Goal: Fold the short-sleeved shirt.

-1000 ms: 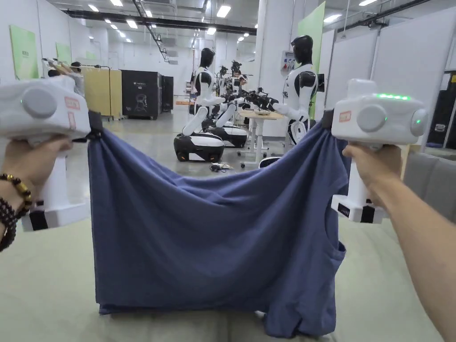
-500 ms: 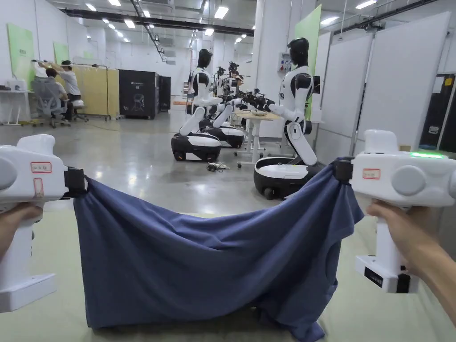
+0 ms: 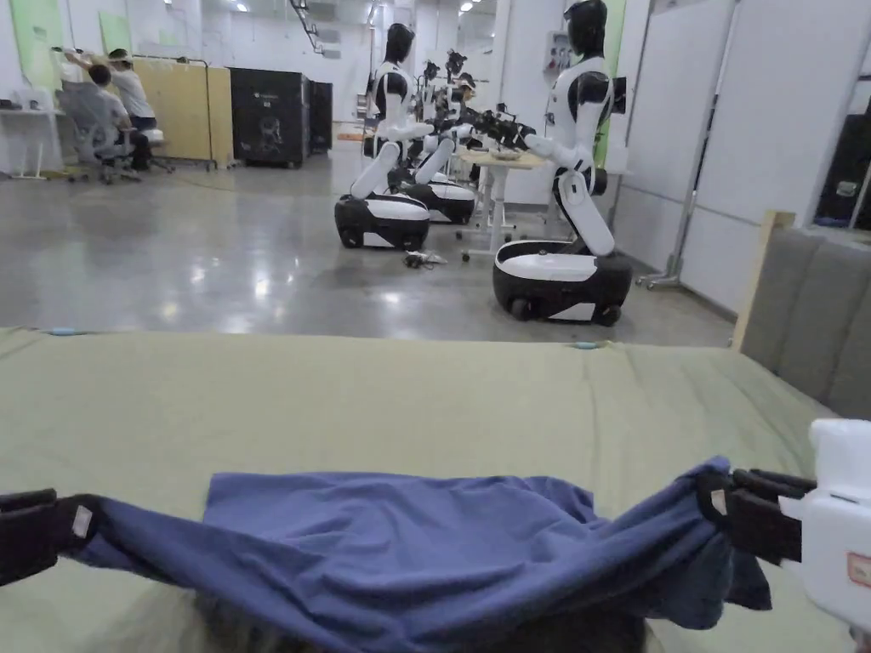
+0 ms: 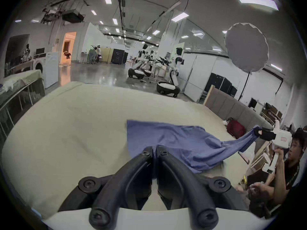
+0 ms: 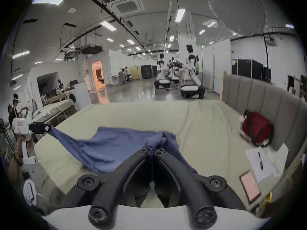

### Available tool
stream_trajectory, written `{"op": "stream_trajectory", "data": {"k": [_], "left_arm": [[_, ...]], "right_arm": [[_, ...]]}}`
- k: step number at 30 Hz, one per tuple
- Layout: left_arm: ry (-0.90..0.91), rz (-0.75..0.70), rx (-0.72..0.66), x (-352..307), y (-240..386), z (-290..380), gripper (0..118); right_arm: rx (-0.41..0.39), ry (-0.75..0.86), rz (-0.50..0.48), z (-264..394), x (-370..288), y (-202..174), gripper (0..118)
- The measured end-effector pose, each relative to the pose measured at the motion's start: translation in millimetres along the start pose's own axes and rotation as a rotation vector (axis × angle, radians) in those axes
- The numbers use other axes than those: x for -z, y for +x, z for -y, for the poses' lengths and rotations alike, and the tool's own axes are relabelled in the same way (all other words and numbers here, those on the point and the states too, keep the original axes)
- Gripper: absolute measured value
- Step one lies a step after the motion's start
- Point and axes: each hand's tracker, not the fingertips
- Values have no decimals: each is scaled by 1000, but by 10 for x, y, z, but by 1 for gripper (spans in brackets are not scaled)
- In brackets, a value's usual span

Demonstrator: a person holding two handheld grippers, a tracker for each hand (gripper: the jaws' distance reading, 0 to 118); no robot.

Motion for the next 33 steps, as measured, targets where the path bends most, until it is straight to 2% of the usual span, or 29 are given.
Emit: {"op": "stream_trajectory", "data": {"k": [5,12,14,18,20,21,22,23,24,25,26,27,28,29,30,31,32,33], "left_arm": [[-78,2,-62,-319,-138,705,1],[-162,-47,-168,-277,-513,1383,1],[-149,-40,-177,-232,-581,1474,1],[-150,-44,-199,-120,-649,1585,1],[-153,-44,-203,-108,-650,1615,3],[-148,-43,-205,-113,-642,1610,11],[-137,-43,-212,-125,-630,1598,46],[-132,-48,-216,-162,-621,1568,91],[-139,-51,-223,-184,-619,1528,118],[-148,-55,-235,-226,-598,1495,115],[-16,-28,-188,-373,-568,1416,116],[-95,-47,-234,-499,-523,1583,116],[-78,-55,-239,-610,-469,1590,115],[-72,-82,-243,-714,-419,1621,112],[-53,-102,-246,-832,-355,1683,103],[-25,-111,-247,-832,-419,1460,77],[-11,-112,-250,-902,-386,1483,48],[-8,-126,-250,-953,-353,1509,12]], "right_arm": [[27,-163,-14,681,-205,-25,7],[17,-412,92,1476,16,139,7],[-16,-442,123,1617,104,187,7],[32,-493,118,1754,245,274,7],[27,-491,117,1764,278,256,13],[17,-482,120,1755,237,240,23],[9,-452,126,1728,200,237,52],[23,-421,140,1689,143,252,79],[56,-405,138,1644,58,268,91],[90,-387,137,1590,-69,272,91],[127,-341,133,1537,-234,262,91],[165,-298,119,1493,-418,238,91],[198,-258,98,1454,-614,202,91],[220,-227,75,1432,-781,162,91],[240,-190,37,1428,-947,113,91],[254,-158,7,1438,-1092,59,88],[251,-145,-21,1451,-1195,10,72],[245,-127,-38,1479,-1290,-32,38]]}}
